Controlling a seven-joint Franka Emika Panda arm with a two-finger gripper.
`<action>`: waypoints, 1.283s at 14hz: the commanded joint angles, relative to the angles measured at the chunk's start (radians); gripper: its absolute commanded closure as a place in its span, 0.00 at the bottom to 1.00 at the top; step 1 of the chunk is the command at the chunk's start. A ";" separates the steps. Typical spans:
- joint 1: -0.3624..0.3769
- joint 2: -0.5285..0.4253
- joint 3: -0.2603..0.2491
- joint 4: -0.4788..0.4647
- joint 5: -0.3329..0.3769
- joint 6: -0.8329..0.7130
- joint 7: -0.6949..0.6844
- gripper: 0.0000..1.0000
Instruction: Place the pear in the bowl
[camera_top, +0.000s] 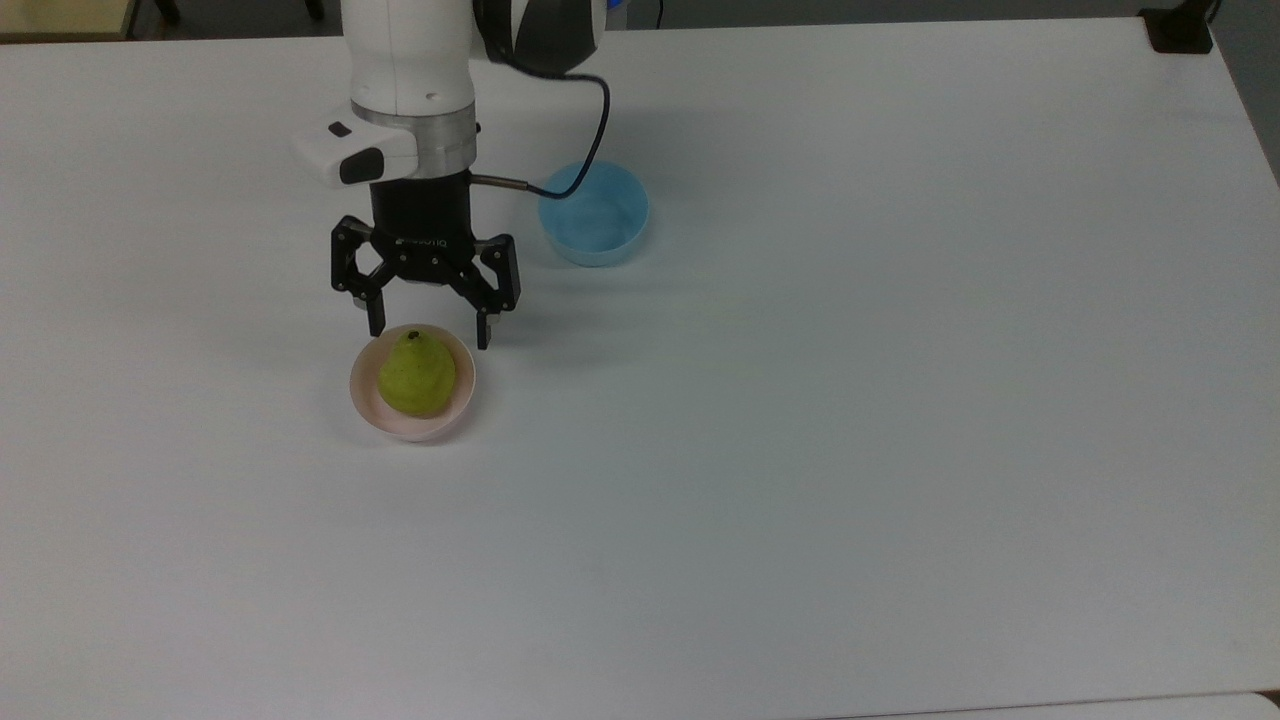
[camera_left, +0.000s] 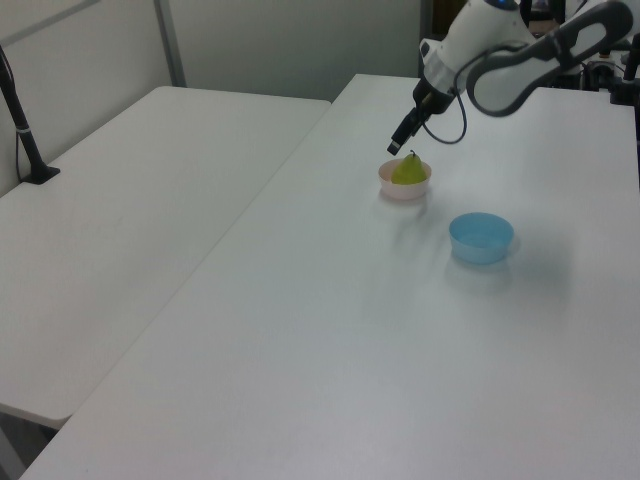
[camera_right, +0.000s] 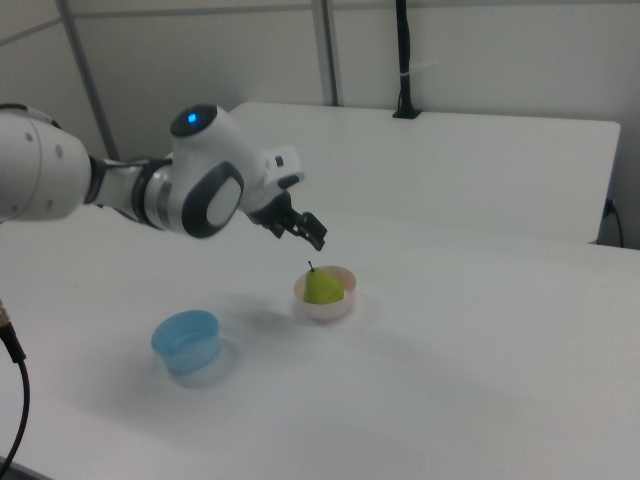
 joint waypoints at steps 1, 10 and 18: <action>0.036 -0.030 -0.008 0.152 0.018 -0.297 0.068 0.00; 0.094 -0.119 -0.013 0.336 -0.004 -0.860 0.068 0.00; 0.117 -0.188 -0.022 0.376 -0.021 -1.041 0.071 0.00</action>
